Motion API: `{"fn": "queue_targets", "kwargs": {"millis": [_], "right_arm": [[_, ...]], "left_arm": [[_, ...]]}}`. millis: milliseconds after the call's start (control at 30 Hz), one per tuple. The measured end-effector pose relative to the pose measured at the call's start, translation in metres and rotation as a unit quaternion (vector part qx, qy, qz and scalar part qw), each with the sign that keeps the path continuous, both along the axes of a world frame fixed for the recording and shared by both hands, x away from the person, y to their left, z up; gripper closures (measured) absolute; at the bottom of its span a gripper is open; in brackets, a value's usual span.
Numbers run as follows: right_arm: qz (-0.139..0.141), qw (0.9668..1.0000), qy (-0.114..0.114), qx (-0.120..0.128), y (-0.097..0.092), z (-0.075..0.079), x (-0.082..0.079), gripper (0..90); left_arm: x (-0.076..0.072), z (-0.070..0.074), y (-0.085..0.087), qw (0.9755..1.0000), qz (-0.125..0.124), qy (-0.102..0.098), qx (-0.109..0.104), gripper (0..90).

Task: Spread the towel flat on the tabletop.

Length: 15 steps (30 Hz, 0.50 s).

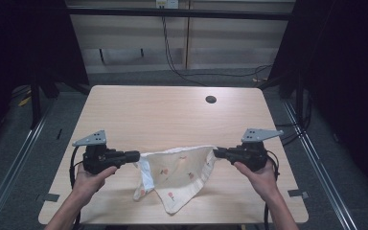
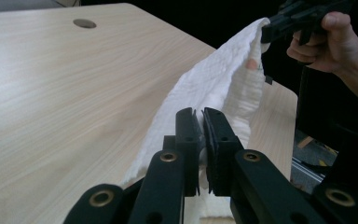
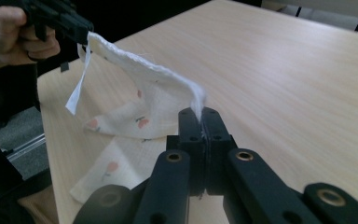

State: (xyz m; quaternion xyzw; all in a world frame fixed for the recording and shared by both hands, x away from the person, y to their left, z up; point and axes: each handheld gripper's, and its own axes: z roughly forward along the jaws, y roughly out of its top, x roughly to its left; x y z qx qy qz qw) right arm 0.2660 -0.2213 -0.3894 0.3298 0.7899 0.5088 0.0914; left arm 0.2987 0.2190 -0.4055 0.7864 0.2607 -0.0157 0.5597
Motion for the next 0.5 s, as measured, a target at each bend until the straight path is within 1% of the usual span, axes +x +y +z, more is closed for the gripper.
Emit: {"fn": "queue_targets", "kwargs": {"millis": [33, 67, 100, 133, 167, 200, 233, 267, 300, 333, 367, 400, 433, 467, 500], "right_arm": [[0.004, 0.9999, -0.007, 0.006, -0.003, 0.011, -0.002, 89.1], [0.004, 0.9999, -0.007, 0.006, -0.003, 0.011, -0.002, 89.1], [0.007, 0.9999, -0.015, 0.005, -0.003, 0.021, -0.004, 89.1], [0.007, 0.9999, -0.015, 0.005, -0.003, 0.021, -0.004, 89.1], [0.015, 0.9996, -0.018, 0.014, -0.002, 0.028, -0.005, 89.0], [0.015, 0.9996, -0.018, 0.014, -0.002, 0.028, -0.005, 89.0], [0.019, 0.9993, -0.024, 0.024, -0.001, 0.034, -0.007, 89.0], [0.019, 0.9993, -0.024, 0.024, -0.001, 0.034, -0.007, 89.0], [0.021, 0.9991, -0.028, 0.025, 0.000, 0.039, -0.008, 89.1], [0.021, 0.9991, -0.028, 0.025, 0.000, 0.039, -0.008, 89.1], [0.022, 0.9990, -0.032, 0.021, 0.002, 0.047, -0.010, 89.1], [0.022, 0.9990, -0.032, 0.021, 0.002, 0.047, -0.010, 89.1], [0.024, 0.9985, -0.044, 0.020, 0.003, 0.056, -0.013, 89.1], [0.024, 0.9985, -0.044, 0.020, 0.003, 0.056, -0.013, 89.1], [0.027, 0.9980, -0.050, 0.029, 0.003, 0.062, -0.015, 89.1]], "left_arm": [[-0.004, 0.005, 0.001, 1.0000, -0.003, -0.006, -0.007, 85.3], [-0.004, 0.005, 0.001, 1.0000, -0.003, -0.006, -0.007, 85.3], [-0.006, 0.009, 0.002, 0.9999, -0.003, -0.010, -0.006, 85.4], [-0.008, 0.012, 0.002, 0.9999, -0.005, -0.014, -0.008, 85.4], [-0.010, 0.020, 0.004, 0.9997, -0.002, -0.024, -0.010, 85.4], [-0.010, 0.020, 0.004, 0.9997, -0.002, -0.024, -0.010, 85.4], [-0.012, 0.029, 0.007, 0.9993, -0.003, -0.034, -0.018, 85.4], [-0.012, 0.029, 0.007, 0.9993, -0.003, -0.034, -0.018, 85.4], [-0.012, 0.037, 0.012, 0.9988, 0.003, -0.037, -0.032, 85.5], [-0.012, 0.037, 0.012, 0.9988, 0.003, -0.037, -0.032, 85.6], [-0.012, 0.042, 0.016, 0.9984, 0.007, -0.043, -0.038, 85.6], [-0.012, 0.042, 0.016, 0.9984, 0.007, -0.043, -0.038, 85.7], [-0.014, 0.047, 0.019, 0.9979, 0.007, -0.045, -0.047, 85.7], [-0.014, 0.048, 0.021, 0.9976, 0.005, -0.046, -0.052, 85.7], [-0.016, 0.051, 0.022, 0.9973, 0.006, -0.047, -0.056, 85.7]]}}
